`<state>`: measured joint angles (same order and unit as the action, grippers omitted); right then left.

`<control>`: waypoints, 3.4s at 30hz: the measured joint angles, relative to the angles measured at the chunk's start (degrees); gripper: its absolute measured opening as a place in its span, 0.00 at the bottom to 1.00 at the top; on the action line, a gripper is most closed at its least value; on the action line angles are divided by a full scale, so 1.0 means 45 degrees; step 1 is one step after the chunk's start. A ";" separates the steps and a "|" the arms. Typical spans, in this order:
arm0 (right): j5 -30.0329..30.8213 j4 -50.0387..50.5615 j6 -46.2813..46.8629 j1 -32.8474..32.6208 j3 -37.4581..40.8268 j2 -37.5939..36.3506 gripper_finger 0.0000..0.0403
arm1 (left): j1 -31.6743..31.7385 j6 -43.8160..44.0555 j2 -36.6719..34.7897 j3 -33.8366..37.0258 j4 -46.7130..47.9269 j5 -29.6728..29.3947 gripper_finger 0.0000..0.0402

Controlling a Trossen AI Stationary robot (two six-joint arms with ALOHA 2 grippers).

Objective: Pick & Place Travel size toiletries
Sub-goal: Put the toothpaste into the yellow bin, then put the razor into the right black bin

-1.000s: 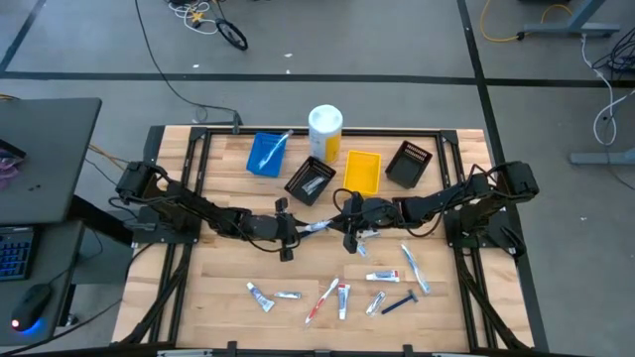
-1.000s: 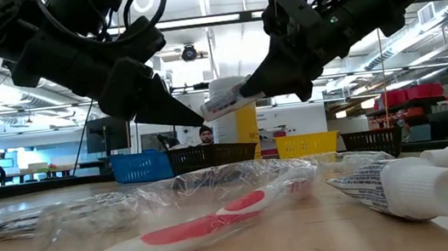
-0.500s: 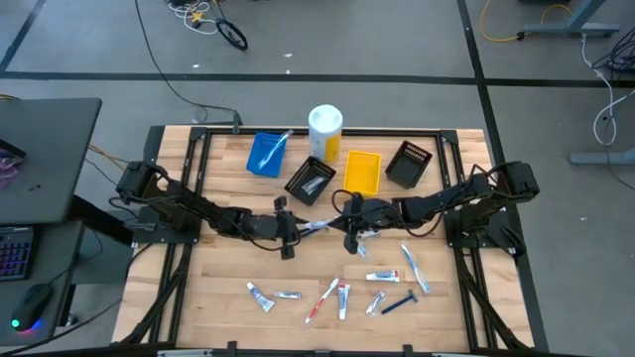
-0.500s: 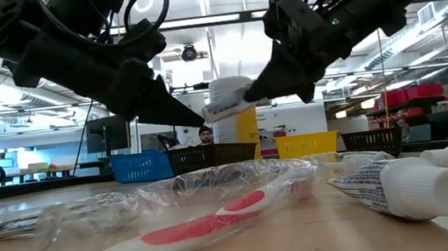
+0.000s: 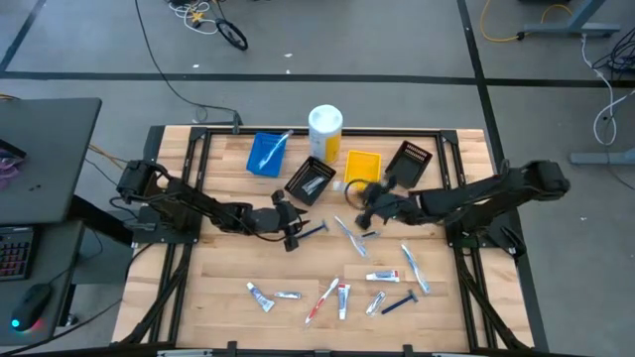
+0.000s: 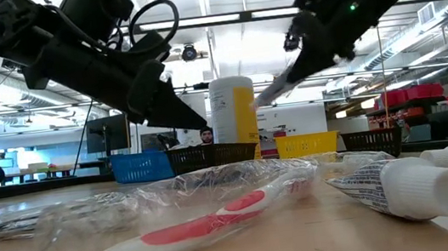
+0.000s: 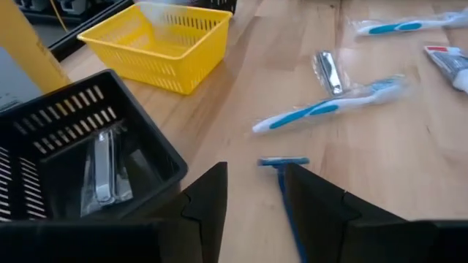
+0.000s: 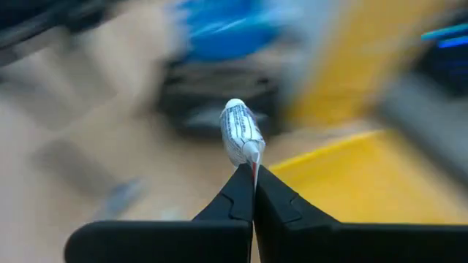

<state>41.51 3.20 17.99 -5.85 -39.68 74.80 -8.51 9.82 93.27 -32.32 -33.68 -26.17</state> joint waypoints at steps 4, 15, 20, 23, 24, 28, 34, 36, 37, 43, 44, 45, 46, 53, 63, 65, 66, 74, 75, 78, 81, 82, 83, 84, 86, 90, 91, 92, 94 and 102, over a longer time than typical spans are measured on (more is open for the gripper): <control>0.3193 0.0708 -0.0106 0.0499 -0.0005 -0.0676 0.00 | 0.0150 -0.0001 0.0000 0.0000 -0.0027 0.0012 0.36; -0.0177 0.0940 0.0933 0.2680 0.0891 0.0662 0.01 | 0.0354 0.0035 0.0000 0.0000 -0.0061 0.0015 0.36; -0.1249 0.0866 0.0913 0.3502 0.0996 0.0773 0.02 | 0.0354 0.0015 0.0000 0.0000 -0.0062 0.0015 0.37; -0.2302 0.0886 0.0939 0.3950 0.0998 0.0773 0.04 | 0.0354 0.0010 0.0000 0.0000 -0.0104 0.0010 0.37; -0.2466 0.0941 0.1068 0.4076 0.0997 0.0773 0.05 | 0.0354 -0.0042 0.0000 0.0004 -0.0124 0.0014 0.37; -0.2591 0.1155 0.1328 0.4400 0.1001 0.0773 0.09 | 0.0357 -0.0602 0.0000 0.0005 -0.0161 0.0009 0.37; -0.2581 0.1331 0.1679 0.4674 0.1001 0.0773 0.17 | 0.0354 -0.0427 0.0000 0.0005 -0.0167 -0.0020 0.37; -0.2579 0.1327 0.1708 0.4717 0.1001 0.0773 0.19 | 0.0354 -0.0484 0.0005 0.0005 -0.0165 -0.0135 0.37; -0.2585 0.1321 0.1708 0.4716 0.1001 0.0773 0.19 | 0.0354 -0.0568 0.0005 0.0005 -0.0165 -0.0213 0.37; -0.5120 0.1194 0.1102 0.4108 0.0621 0.0778 0.20 | 0.0474 -0.1005 0.0005 0.0005 -0.0163 -0.0267 0.37; -0.5956 0.1171 0.0804 0.3928 0.0513 0.0778 0.20 | 0.0516 -0.0994 0.0005 0.0005 -0.0163 -0.0267 0.37; -0.6810 0.1190 0.0582 0.3719 0.0420 0.0777 0.20 | 0.0556 -0.0948 0.0005 0.0005 -0.0163 -0.0267 0.37; -0.7628 0.1241 0.0545 0.3462 0.0335 0.0778 0.20 | 0.0593 -0.0897 0.0005 0.0005 -0.0161 -0.0266 0.37; -1.3709 0.1170 -0.1135 0.0806 0.0131 0.0773 0.20 | 0.0679 -0.0260 0.0005 0.0005 -0.0104 -0.0170 0.37; -1.3505 0.1560 0.0987 -0.3651 0.0131 0.0797 0.20 | 0.0692 -0.0356 0.0005 0.0005 -0.0107 -0.0269 0.37; -1.3459 0.1613 0.1808 -0.4463 0.0131 0.0797 0.20 | 0.0721 -0.0406 0.0005 0.0005 -0.0104 -0.0276 0.37; -1.3445 0.1629 0.2016 -0.4872 0.0131 0.0797 0.20 | 0.0749 -0.0380 0.0005 0.0005 -0.0104 -0.0288 0.37; -0.9145 0.2841 0.2756 -0.8134 0.0131 0.0801 0.20 | 0.0868 0.1367 0.0010 0.0006 -0.0093 -0.0325 0.37; -0.8617 0.2968 0.3048 -0.8384 0.0131 0.0802 0.20 | 0.0868 0.1413 0.0010 0.0010 -0.0085 -0.0325 0.37; -0.7930 0.2841 0.4049 -0.8898 0.0131 0.0867 0.20 | 0.0868 0.1418 0.0010 0.0010 -0.0075 -0.0324 0.37; -0.7910 0.2683 0.4980 -0.9270 0.0131 0.1143 0.20 | 0.0868 0.1540 0.0010 0.0010 -0.0073 -0.0325 0.37; -0.7890 0.2652 0.5025 -0.9398 0.0131 0.1302 0.20 | 0.0868 0.1682 0.0010 0.0010 -0.0070 -0.0321 0.37; -0.7899 0.2666 0.5044 -0.9496 0.0131 0.1480 0.20 | 0.0868 0.1769 0.0010 0.0010 -0.0065 -0.0325 0.37; -0.7905 0.2667 0.5050 -0.9579 0.0131 0.1685 0.20 | 0.0868 0.1846 0.0010 0.0010 -0.0065 -0.0321 0.37; -0.7910 0.2710 0.5046 -0.9700 0.0131 0.2109 0.20 | 0.0868 0.1874 0.0010 0.0010 -0.0065 -0.0321 0.37; -0.7510 0.2660 0.5045 -0.9804 0.0113 0.2811 0.20 | 0.0868 0.1875 0.0010 0.0010 -0.0072 -0.0321 0.37; -0.7233 0.2611 0.5038 -0.9833 0.0098 0.2912 0.20 | 0.0868 0.1875 0.0010 0.0010 -0.0075 -0.0325 0.37; -0.6935 0.2588 0.4997 -0.9844 0.0092 0.2996 0.20 | 0.0868 0.1875 0.0010 0.0010 -0.0070 -0.0321 0.37; -0.6511 0.2799 0.4707 -0.9888 0.0137 0.3117 0.20 | 0.0868 0.1875 0.0010 0.0010 -0.0074 -0.0302 0.37; -0.6618 0.2737 0.3582 -0.9881 0.0083 0.3879 0.20 | 0.0868 0.1875 0.0010 0.0010 -0.0085 -0.0272 0.37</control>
<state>11.73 15.52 34.10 -50.31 -39.31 92.26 -4.60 18.26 93.32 -32.27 -34.06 -27.40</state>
